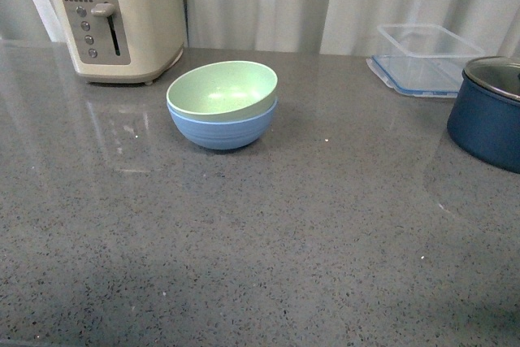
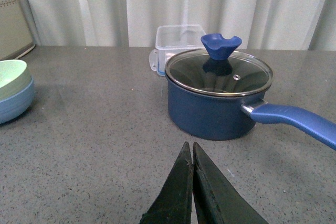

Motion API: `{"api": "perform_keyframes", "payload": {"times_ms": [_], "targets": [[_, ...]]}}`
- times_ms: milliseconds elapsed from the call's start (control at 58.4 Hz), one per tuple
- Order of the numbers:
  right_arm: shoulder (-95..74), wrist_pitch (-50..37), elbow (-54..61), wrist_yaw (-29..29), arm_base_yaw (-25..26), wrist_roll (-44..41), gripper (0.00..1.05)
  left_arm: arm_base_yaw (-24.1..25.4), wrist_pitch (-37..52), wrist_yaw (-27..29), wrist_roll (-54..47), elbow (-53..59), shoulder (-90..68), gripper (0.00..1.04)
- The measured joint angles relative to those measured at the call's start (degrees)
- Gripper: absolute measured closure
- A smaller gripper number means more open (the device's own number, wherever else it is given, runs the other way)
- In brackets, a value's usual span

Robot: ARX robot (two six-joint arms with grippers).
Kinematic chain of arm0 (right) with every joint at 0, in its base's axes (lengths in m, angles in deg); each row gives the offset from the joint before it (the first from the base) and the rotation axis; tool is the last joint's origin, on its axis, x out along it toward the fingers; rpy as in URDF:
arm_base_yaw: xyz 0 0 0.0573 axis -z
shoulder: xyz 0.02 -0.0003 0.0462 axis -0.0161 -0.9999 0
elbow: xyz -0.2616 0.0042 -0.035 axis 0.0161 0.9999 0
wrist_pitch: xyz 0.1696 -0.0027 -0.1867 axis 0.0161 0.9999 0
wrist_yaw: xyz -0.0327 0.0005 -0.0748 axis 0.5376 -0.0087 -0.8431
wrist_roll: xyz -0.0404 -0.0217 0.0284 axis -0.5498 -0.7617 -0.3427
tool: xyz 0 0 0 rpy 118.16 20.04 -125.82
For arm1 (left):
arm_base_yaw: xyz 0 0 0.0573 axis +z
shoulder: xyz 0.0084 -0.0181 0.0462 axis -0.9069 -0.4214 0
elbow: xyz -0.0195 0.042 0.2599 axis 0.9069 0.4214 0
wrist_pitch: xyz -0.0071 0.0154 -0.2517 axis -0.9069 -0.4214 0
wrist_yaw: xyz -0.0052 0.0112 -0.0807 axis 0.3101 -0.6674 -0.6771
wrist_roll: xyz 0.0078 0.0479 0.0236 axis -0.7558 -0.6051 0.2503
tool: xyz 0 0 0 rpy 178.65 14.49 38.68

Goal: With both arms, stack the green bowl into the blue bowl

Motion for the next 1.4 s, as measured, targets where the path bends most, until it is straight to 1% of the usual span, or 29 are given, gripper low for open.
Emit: {"api": "perform_keyframes", "payload": {"times_ms": [86,651,1233,1301,1318,1404], "targets": [[1.5,-0.3,1.7,0.0,0.0,0.0,1.04,0.0,0.0,0.0,0.0,0.0,0.0,0.07],[17.6,15.0,1.9,0.1,0.0,0.0,1.04,0.0,0.0,0.0,0.0,0.0,0.0,0.07],[27.9,25.2,1.9,0.1,0.0,0.0,1.04,0.0,0.0,0.0,0.0,0.0,0.0,0.07],[32.3,31.1,1.9,0.2,0.0,0.0,1.04,0.0,0.0,0.0,0.0,0.0,0.0,0.07],[34.5,33.9,1.9,0.2,0.0,0.0,1.04,0.0,0.0,0.0,0.0,0.0,0.0,0.07],[37.5,35.0,1.9,0.2,0.0,0.0,1.04,0.0,0.0,0.0,0.0,0.0,0.0,0.07]]}}
